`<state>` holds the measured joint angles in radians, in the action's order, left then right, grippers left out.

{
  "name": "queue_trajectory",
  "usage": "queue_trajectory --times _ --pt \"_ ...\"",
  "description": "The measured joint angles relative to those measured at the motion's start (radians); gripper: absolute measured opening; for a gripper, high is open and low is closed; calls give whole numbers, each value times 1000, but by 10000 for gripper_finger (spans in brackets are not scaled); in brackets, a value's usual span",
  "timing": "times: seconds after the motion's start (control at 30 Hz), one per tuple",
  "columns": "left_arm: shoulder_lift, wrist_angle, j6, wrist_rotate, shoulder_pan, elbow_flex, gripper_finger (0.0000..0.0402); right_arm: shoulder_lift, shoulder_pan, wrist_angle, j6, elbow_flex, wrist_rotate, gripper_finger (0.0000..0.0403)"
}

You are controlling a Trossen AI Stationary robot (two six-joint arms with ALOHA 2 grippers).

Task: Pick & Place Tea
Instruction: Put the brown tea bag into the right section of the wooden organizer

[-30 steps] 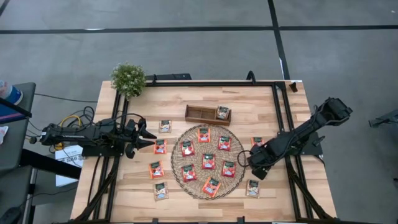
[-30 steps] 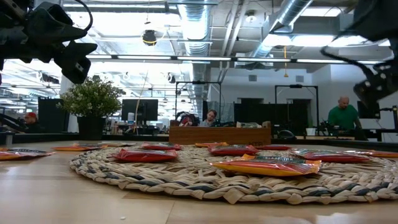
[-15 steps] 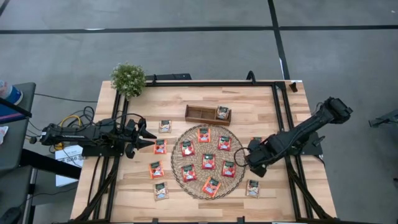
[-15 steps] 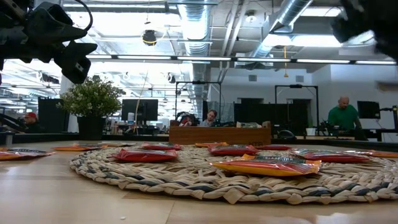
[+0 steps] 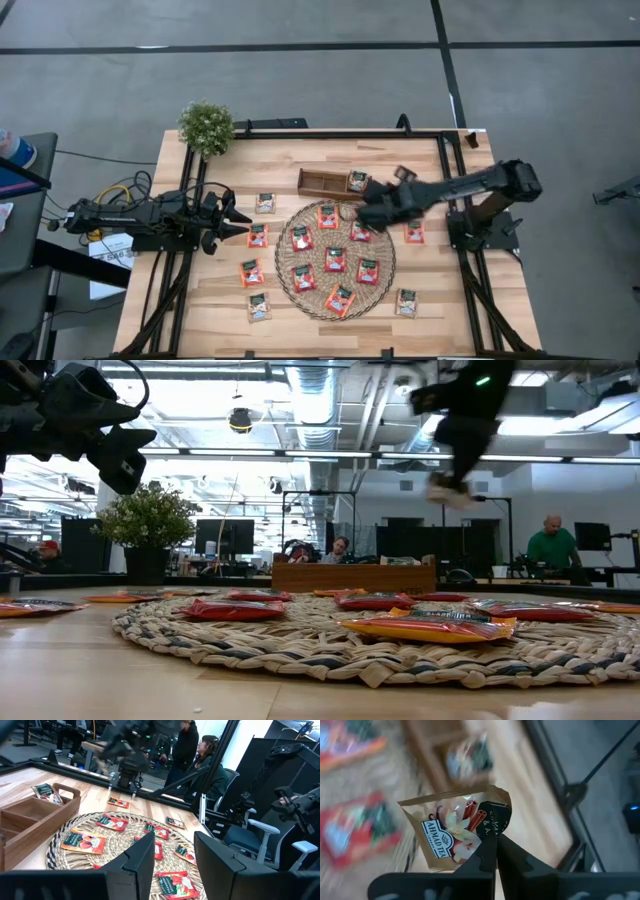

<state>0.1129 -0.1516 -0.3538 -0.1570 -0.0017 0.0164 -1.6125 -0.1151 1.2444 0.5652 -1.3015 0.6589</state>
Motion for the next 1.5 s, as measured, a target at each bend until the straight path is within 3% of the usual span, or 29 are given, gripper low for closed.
queue_trajectory --times 0.17,0.37,0.67,1.2,1.5 --pt "0 0 1 0 0 0 128 -101 130 -175 -200 -47 18 0" --pt "0 0 5 0 0 0 128 -222 222 -176 -319 -79 32 0" --pt "0 0 28 1 0 0 128 -309 221 -207 -368 -86 140 0" --pt "0 0 29 23 0 0 128 -345 229 -310 -464 -87 158 0" --pt "0 0 29 23 0 0 128 -353 228 -267 -460 -85 155 0"
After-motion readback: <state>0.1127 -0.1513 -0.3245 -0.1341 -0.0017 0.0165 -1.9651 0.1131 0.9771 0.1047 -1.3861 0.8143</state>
